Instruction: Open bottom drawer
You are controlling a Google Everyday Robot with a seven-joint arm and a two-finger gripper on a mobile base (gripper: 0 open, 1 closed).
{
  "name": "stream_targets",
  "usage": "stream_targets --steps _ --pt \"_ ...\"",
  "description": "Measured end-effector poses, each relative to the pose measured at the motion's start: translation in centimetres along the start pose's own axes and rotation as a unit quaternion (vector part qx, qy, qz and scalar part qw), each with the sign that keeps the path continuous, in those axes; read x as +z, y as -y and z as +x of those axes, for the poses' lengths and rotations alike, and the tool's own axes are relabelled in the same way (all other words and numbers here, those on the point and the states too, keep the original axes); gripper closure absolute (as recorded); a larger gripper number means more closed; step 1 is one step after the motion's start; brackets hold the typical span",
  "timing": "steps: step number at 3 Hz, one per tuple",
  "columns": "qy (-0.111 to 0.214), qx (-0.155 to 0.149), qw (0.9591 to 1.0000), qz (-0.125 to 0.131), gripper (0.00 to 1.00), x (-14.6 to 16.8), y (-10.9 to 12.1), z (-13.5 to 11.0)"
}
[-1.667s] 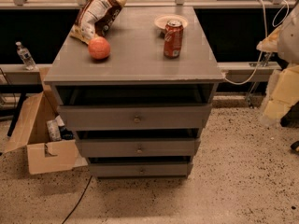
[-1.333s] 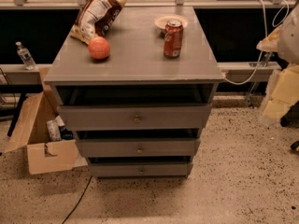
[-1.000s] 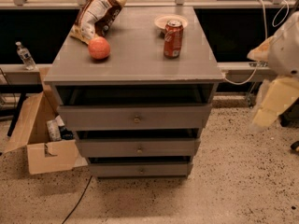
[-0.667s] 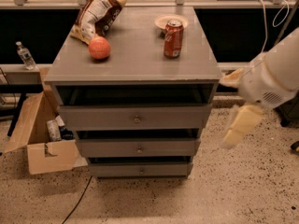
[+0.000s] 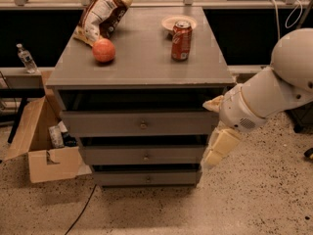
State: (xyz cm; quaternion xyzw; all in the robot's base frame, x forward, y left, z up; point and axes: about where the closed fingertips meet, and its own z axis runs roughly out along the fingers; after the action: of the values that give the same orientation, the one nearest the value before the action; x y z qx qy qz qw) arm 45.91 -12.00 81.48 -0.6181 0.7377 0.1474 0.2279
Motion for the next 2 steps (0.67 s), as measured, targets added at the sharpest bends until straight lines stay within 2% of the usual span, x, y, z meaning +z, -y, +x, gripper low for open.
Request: stream_targets --steps 1,2 --pt "0.007 0.002 0.9999 -0.01 0.0 4.0 -0.5 1.8" --pt "0.018 0.003 0.9995 -0.026 0.0 13.4 -2.1 6.8"
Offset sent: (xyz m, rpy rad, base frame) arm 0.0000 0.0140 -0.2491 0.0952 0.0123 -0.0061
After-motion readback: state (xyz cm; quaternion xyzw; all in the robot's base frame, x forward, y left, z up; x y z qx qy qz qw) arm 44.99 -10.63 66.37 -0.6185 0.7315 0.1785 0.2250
